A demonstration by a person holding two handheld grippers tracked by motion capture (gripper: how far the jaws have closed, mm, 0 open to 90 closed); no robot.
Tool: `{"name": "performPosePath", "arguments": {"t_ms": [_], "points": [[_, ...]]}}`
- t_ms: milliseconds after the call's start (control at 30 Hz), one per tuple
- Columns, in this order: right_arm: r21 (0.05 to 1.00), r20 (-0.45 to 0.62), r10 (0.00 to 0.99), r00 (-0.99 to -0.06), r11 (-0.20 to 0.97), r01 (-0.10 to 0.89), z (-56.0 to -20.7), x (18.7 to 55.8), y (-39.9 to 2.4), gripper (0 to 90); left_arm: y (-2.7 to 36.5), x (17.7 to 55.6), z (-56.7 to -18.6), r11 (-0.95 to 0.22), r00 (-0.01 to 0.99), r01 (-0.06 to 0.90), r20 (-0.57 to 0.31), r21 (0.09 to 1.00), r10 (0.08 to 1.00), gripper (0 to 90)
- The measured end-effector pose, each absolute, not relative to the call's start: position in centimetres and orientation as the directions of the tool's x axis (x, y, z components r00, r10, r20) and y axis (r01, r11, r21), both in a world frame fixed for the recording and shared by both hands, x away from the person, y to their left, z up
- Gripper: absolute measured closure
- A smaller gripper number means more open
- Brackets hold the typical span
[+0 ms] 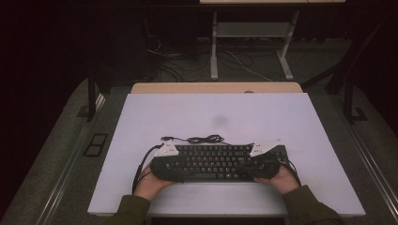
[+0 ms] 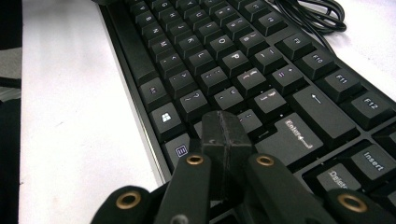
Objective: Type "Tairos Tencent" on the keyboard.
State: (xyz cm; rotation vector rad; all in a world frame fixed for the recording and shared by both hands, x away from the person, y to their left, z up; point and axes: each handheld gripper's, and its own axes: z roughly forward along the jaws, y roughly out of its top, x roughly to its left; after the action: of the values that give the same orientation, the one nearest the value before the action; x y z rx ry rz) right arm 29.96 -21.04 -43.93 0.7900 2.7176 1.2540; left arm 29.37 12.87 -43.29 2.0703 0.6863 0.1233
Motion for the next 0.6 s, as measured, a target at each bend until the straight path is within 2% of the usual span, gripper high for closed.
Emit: {"name": "performPosePath", "arguments": {"t_ms": [600], "points": [[0.721, 0.168, 0.467, -0.868, 0.542, 0.432, -43.94, 29.94, -21.02, 89.3, 12.49, 29.95, -43.21, -0.409, 0.832, 0.420, -0.164, 0.810, 0.530, 30.6]]}}
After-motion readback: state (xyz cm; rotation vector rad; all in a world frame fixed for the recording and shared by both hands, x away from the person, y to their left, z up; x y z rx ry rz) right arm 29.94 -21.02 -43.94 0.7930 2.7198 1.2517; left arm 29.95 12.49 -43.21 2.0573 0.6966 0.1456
